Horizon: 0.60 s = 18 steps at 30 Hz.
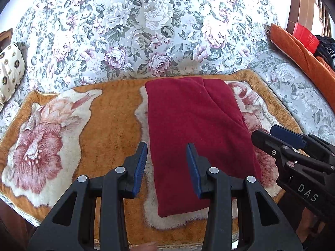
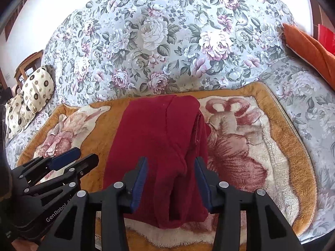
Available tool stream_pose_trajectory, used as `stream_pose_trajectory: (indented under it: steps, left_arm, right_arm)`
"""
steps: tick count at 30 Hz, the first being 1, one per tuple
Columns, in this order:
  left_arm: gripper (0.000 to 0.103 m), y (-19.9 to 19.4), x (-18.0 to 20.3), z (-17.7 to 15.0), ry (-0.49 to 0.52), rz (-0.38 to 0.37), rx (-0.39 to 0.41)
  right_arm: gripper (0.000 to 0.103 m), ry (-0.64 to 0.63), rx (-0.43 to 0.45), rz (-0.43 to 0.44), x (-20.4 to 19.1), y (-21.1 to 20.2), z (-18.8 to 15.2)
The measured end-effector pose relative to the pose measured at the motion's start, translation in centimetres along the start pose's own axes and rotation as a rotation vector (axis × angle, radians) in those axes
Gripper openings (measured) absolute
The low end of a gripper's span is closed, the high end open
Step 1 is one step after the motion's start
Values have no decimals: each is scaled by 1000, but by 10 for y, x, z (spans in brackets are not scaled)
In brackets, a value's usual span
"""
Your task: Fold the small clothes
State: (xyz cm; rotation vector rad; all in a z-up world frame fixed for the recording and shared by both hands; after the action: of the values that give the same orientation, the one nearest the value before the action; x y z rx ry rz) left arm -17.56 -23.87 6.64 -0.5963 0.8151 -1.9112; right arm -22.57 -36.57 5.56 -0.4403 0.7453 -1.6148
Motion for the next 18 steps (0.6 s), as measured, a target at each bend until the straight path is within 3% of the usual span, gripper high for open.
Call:
stream_pose_trajectory:
  steps: [18]
  left_arm:
    - [37, 3, -3, -2, 0, 7, -5]
  right_arm:
    - [45, 23, -32, 14, 2, 14, -3]
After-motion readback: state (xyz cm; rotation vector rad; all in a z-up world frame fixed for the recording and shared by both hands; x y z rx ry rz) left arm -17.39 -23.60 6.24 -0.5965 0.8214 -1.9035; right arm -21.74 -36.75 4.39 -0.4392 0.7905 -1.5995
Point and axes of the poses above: each gripper's, at about its wrist camera, not at the fingertips, and y roughly the way its jaws point, x to its right, z to its top, the point moved 8 cm from there along y, roughly the way its jaws point, and after that the axes turned 4 degrees about -z, right-handed, at the moved point
